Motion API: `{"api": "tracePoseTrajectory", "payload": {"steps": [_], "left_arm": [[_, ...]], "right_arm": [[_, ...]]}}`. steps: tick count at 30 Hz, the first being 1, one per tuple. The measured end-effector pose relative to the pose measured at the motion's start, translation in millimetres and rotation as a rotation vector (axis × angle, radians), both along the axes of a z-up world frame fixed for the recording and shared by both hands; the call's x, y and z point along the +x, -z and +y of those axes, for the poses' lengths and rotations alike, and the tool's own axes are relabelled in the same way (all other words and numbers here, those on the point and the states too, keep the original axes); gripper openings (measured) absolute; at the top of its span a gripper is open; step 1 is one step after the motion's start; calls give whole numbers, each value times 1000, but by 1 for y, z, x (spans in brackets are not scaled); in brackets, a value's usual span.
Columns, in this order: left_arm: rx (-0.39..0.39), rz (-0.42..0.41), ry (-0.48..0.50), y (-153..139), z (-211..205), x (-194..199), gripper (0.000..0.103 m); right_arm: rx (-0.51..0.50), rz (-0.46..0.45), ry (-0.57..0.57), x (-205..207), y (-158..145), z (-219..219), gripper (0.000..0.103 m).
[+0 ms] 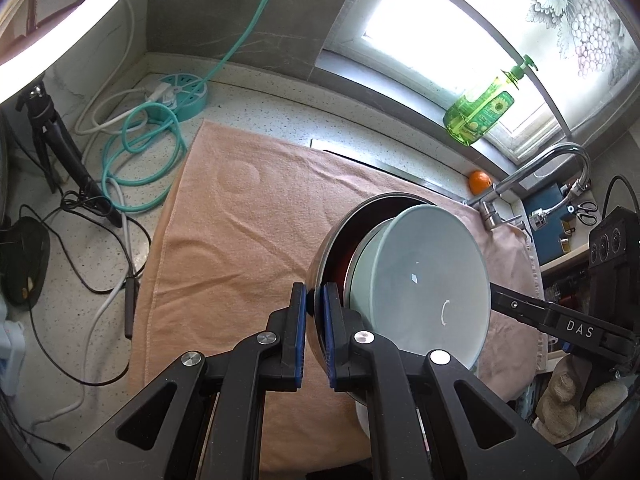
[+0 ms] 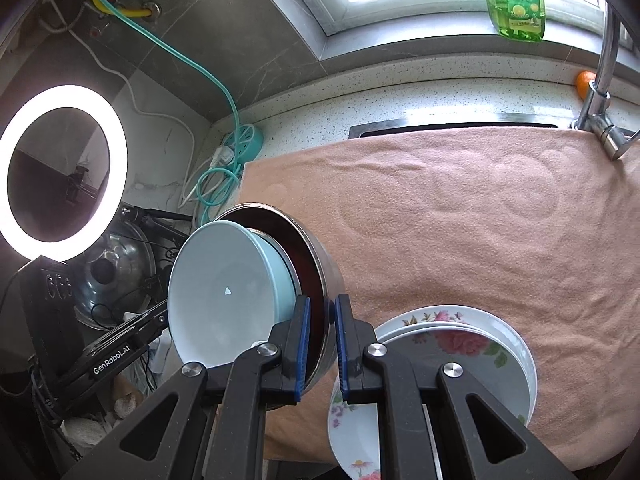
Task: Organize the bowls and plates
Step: 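Grip the rim of the nested bowl stack with both grippers and lift, then carry the bowl stack over the flowered plate stack with both grippers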
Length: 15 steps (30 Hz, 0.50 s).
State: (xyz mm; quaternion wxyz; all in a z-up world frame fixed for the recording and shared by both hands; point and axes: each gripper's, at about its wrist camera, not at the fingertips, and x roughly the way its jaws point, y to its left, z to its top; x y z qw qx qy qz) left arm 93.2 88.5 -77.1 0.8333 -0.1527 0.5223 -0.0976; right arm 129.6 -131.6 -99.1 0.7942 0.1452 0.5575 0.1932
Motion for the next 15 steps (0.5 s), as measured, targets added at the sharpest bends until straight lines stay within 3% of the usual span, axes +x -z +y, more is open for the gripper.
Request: {"api": "tracePoseTrajectory", "payload": {"steps": [15], "left_arm": [[-22, -18, 117, -8, -48, -10, 6]], "right_arm": [[-9, -7, 99, -29, -10, -54, 11]]}}
